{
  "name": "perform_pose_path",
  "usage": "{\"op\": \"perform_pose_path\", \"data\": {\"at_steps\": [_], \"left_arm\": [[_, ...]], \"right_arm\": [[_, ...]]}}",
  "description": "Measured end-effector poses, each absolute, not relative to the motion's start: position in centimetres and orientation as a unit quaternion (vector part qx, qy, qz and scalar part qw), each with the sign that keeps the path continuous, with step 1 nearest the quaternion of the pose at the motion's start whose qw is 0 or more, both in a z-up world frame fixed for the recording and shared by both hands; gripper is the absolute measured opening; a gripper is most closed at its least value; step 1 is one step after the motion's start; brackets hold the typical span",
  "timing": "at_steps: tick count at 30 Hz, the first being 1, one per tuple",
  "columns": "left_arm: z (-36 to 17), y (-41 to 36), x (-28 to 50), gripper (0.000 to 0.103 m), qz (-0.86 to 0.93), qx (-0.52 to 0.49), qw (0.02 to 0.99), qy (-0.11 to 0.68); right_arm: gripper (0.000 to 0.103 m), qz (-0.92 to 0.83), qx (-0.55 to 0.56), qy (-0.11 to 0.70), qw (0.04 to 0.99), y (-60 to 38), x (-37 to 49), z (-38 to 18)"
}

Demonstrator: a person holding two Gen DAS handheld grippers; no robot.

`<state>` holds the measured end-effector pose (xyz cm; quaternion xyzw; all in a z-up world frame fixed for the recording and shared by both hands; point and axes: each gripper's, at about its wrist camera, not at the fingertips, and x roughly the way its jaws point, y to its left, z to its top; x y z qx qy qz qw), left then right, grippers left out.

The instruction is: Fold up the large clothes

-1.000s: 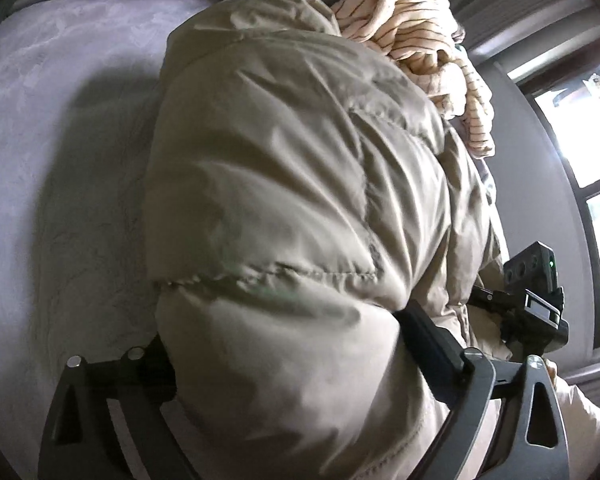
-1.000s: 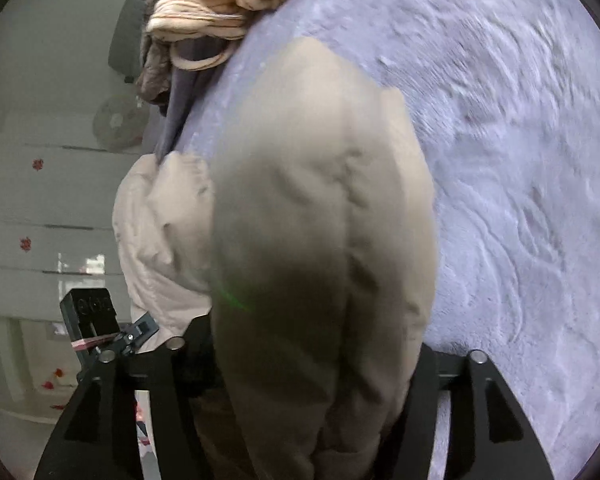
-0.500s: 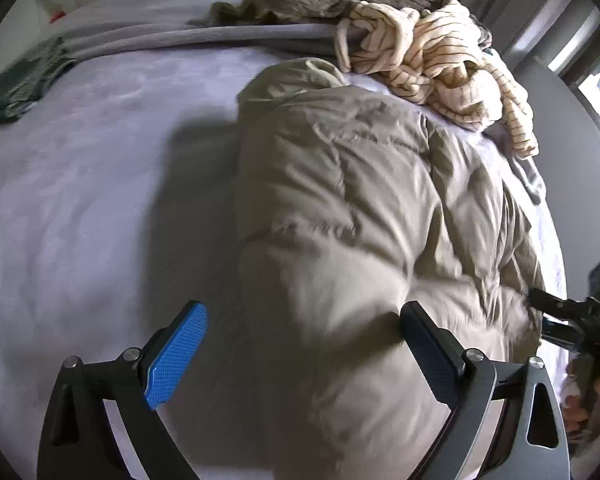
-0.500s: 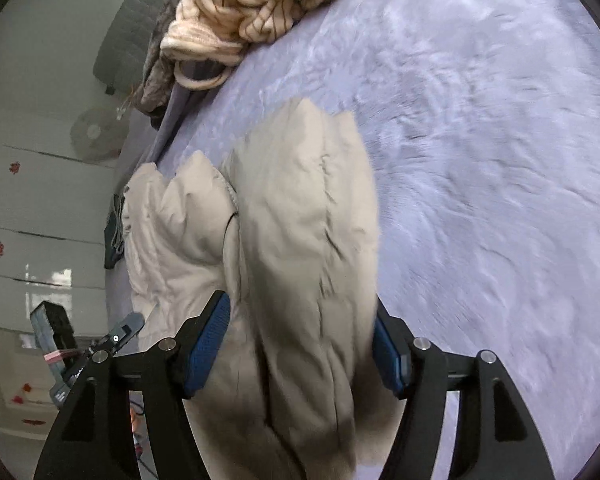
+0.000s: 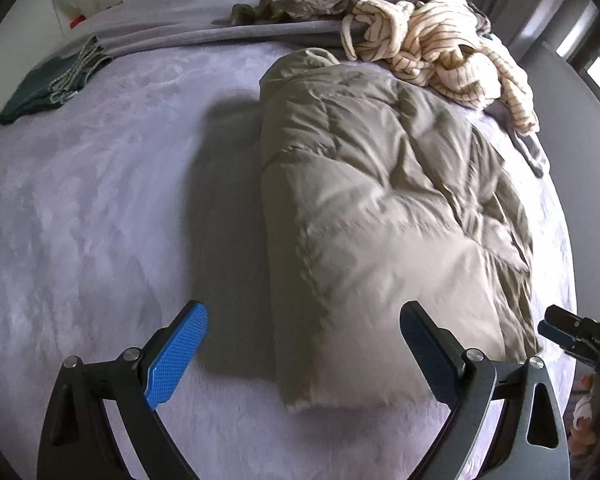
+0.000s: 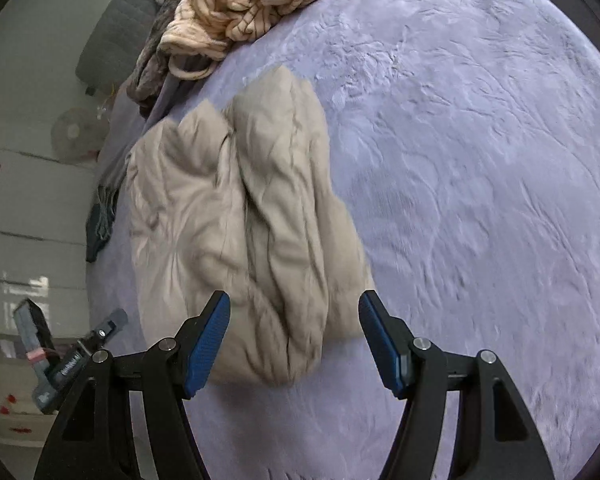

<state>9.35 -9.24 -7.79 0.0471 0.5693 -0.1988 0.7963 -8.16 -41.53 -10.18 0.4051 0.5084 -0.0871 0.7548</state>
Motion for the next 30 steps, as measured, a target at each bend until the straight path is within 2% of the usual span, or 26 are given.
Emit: {"op": "perform_pose_path", "data": {"at_steps": [4, 7, 9, 11, 15, 18, 30], "left_arm": [[-6.1, -9.0, 6.9, 0.098, -0.195, 0.061, 0.798, 0.567], [-4.9, -8.6, 5.4, 0.098, -0.191, 0.067, 0.802, 0.561], [-3.8, -8.5, 4.0, 0.098, -0.192, 0.075, 0.810, 0.549], [-3.1, -8.3, 3.0, 0.103, -0.190, 0.077, 0.814, 0.544], [-1.7, -8.1, 1.9, 0.103, -0.183, 0.082, 0.819, 0.537], [-0.5, -7.9, 1.4, 0.103, -0.172, 0.090, 0.828, 0.526], [3.1, -6.7, 0.1, 0.103, -0.154, 0.087, 0.847, 0.501]], "right_arm": [[0.071, -0.097, 0.368, 0.521, 0.764, -39.4, -9.0, -8.7], [0.079, -0.100, 0.348, 0.523, 0.771, -37.7, -9.8, -7.2], [0.080, -0.101, 0.335, 0.525, 0.776, -36.7, -10.3, -6.3], [0.080, -0.106, 0.319, 0.527, 0.780, -35.9, -10.6, -5.3], [0.081, -0.123, 0.278, 0.528, 0.793, -34.2, -11.2, -3.1], [0.086, -0.133, 0.239, 0.530, 0.803, -32.9, -11.5, -1.6], [0.090, -0.168, 0.157, 0.477, 0.848, -29.4, -11.7, 3.5]]}}
